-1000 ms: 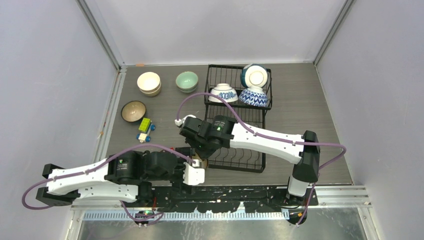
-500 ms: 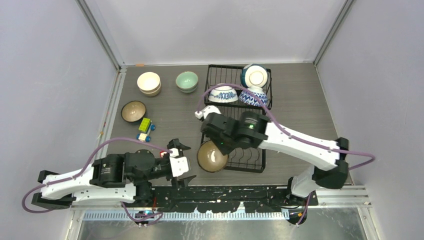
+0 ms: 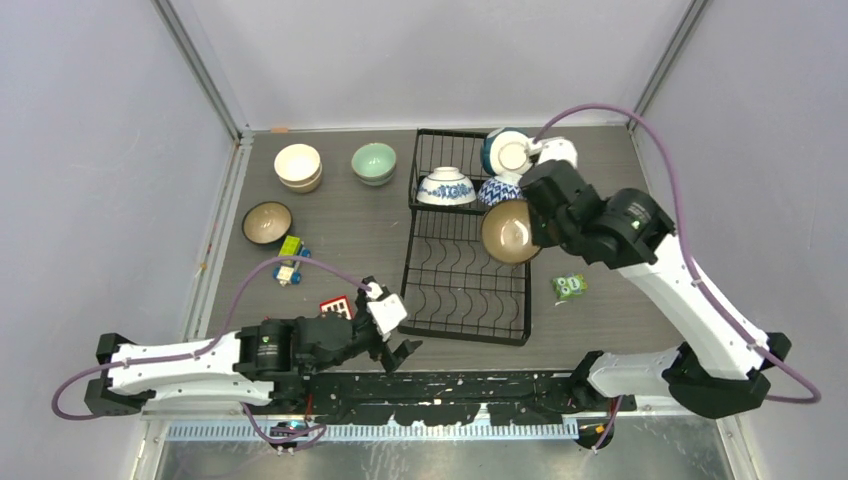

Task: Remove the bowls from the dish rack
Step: Place the bowl at the center of the board.

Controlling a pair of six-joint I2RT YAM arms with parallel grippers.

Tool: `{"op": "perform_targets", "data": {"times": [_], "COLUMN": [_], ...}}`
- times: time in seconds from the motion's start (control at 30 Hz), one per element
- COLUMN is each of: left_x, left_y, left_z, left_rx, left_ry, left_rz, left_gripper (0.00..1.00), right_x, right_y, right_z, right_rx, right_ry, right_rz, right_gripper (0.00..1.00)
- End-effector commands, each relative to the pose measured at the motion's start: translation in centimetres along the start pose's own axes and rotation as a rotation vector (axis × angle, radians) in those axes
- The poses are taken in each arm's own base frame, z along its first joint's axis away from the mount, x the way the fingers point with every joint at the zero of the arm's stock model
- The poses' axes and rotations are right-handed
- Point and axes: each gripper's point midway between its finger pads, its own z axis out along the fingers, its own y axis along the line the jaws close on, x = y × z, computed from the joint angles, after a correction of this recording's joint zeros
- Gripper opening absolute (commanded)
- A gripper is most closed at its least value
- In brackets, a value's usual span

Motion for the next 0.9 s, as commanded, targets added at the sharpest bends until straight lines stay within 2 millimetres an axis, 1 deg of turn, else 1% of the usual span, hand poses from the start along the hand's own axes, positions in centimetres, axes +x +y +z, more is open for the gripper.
{"op": "perform_targets", "data": {"times": [0.0, 0.1, 0.17, 0.23, 0.3, 0.4, 0.5, 0.57, 0.6, 0.67, 0.73, 0.87], "left_x": [-3.1, -2.4, -1.5, -0.1, 1.5, 3.1, 3.7, 3.9, 4.1, 4.3, 4.3, 4.5], "left_y": [0.4, 1.3, 3.0, 4.8, 6.7, 8.5, 9.3, 9.8, 9.9, 10.0, 9.7, 8.9], "left_z": [1.0, 1.1, 0.9, 0.4, -0.5, -1.8, -2.6, -2.9, -3.1, -3.3, -3.0, -2.2], "left_rx": [-0.065, -0.131, -0.236, -0.351, -0.477, -0.597, -0.653, -0.688, -0.702, -0.72, -0.706, -0.666], "left_ry": [-0.155, -0.18, -0.198, -0.207, -0.213, -0.234, -0.25, -0.247, -0.239, -0.217, -0.193, -0.173], "left_rz": [-0.201, -0.266, -0.342, -0.435, -0.517, -0.607, -0.648, -0.654, -0.651, -0.647, -0.638, -0.637], "left_gripper": [1.0, 1.0, 1.0, 1.0, 1.0, 1.0, 1.0, 1.0, 1.0, 1.0, 1.0, 1.0], "right_x": [-6.1, -7.0, -7.0, -6.7, -6.2, -5.5, -4.8, -4.5, -4.0, -3.4, -2.3, -0.7], "right_y": [-5.0, -9.1, -11.7, -14.2, -16.6, -19.7, -22.2, -23.6, -24.5, -25.9, -27.4, -30.2], "right_z": [-2.6, -3.2, -3.2, -3.4, -3.1, -1.9, 0.6, 2.9, 4.1, 6.8, 9.8, 15.7], "right_rx": [0.099, 0.236, 0.319, 0.391, 0.466, 0.549, 0.609, 0.632, 0.637, 0.622, 0.638, 0.67], "right_ry": [-0.273, -0.344, -0.382, -0.422, -0.442, -0.456, -0.445, -0.443, -0.434, -0.426, -0.385, -0.279], "right_rz": [0.271, 0.389, 0.485, 0.578, 0.664, 0.786, 0.901, 0.977, 1.03, 1.115, 1.161, 1.175], "right_gripper": [0.01, 0.01, 0.01, 0.01, 0.01, 0.01, 0.01, 0.01, 0.01, 0.01, 0.01, 0.01]}}
